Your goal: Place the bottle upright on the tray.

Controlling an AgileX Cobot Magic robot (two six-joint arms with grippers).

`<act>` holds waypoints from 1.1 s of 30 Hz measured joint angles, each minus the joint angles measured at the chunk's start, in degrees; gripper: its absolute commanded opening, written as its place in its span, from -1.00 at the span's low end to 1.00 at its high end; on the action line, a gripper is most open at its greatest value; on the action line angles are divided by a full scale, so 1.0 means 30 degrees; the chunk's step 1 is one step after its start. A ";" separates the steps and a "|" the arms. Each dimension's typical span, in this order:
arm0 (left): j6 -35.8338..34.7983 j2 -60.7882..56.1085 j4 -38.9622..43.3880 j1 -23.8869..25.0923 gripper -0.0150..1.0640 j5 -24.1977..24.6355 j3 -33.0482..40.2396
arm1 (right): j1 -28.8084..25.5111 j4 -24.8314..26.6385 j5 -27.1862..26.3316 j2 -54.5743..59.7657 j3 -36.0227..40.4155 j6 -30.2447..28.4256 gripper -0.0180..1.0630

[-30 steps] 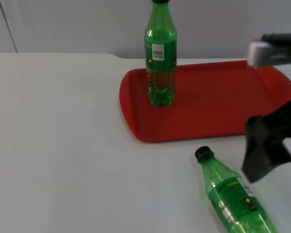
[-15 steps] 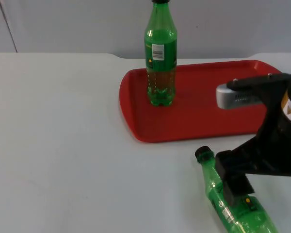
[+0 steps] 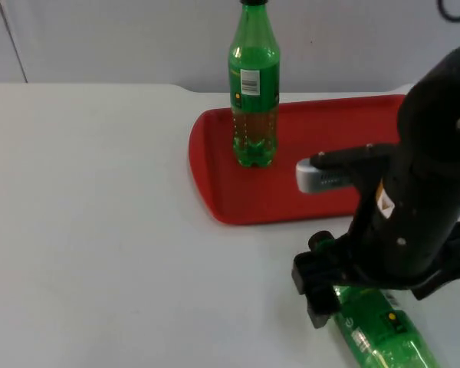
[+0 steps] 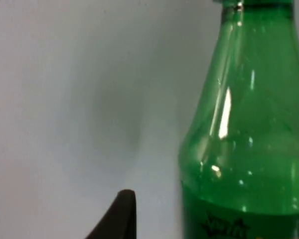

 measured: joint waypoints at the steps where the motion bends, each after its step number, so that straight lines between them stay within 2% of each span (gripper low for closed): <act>1: 0.0000 0.0000 0.0000 0.0000 0.98 0.0000 0.0000 | 0.0000 0.0000 -0.0205 0.0342 -0.0035 0.0166 0.88; 7: 0.0000 0.0000 0.0000 0.0000 0.98 0.0000 0.0000 | 0.0000 0.0000 -0.0592 0.1580 -0.0035 0.0448 0.87; 13: 0.0000 0.0000 0.0000 0.0000 0.98 0.0000 0.0000 | 0.0000 0.0000 -0.1329 0.1887 -0.0035 0.0602 0.69; 15: 0.0000 0.0000 0.0000 0.0000 0.98 0.0000 0.0000 | 0.0000 0.0000 -0.1329 0.1885 -0.0035 0.0602 0.43; 16: 0.0000 0.0000 0.0000 0.0000 0.98 0.0000 0.0000 | 0.0000 0.0000 -0.1329 0.1885 -0.0035 0.0602 0.43; 17: 0.0000 0.0000 0.0000 0.0000 0.98 0.0000 0.0000 | 0.0000 0.0000 -0.1329 0.1885 -0.0035 0.0602 0.26; 19: 0.0000 0.0000 0.0000 0.0000 0.98 0.0000 0.0000 | 0.0000 -0.0084 -0.1230 0.1885 -0.0035 0.0642 -0.26; 21: 0.0000 0.0000 0.0000 0.0000 0.98 0.0000 0.0000 | 0.0000 -0.0124 -0.1230 0.1885 -0.0035 0.0642 -0.86; 22: 0.0000 0.0000 0.0000 0.0000 0.98 0.0000 0.0000 | 0.0000 -0.0258 -0.1196 0.1885 -0.0035 0.0642 -0.86; 23: 0.0000 0.0000 0.0000 0.0000 0.98 0.0000 0.0000 | 0.0000 -0.0317 -0.1196 0.1885 -0.0035 0.0668 -0.97; 33: 0.0000 0.0000 0.0000 0.0000 0.98 0.0000 0.0000 | 0.0000 -0.0479 -0.1149 0.1885 -0.0035 0.0761 -0.97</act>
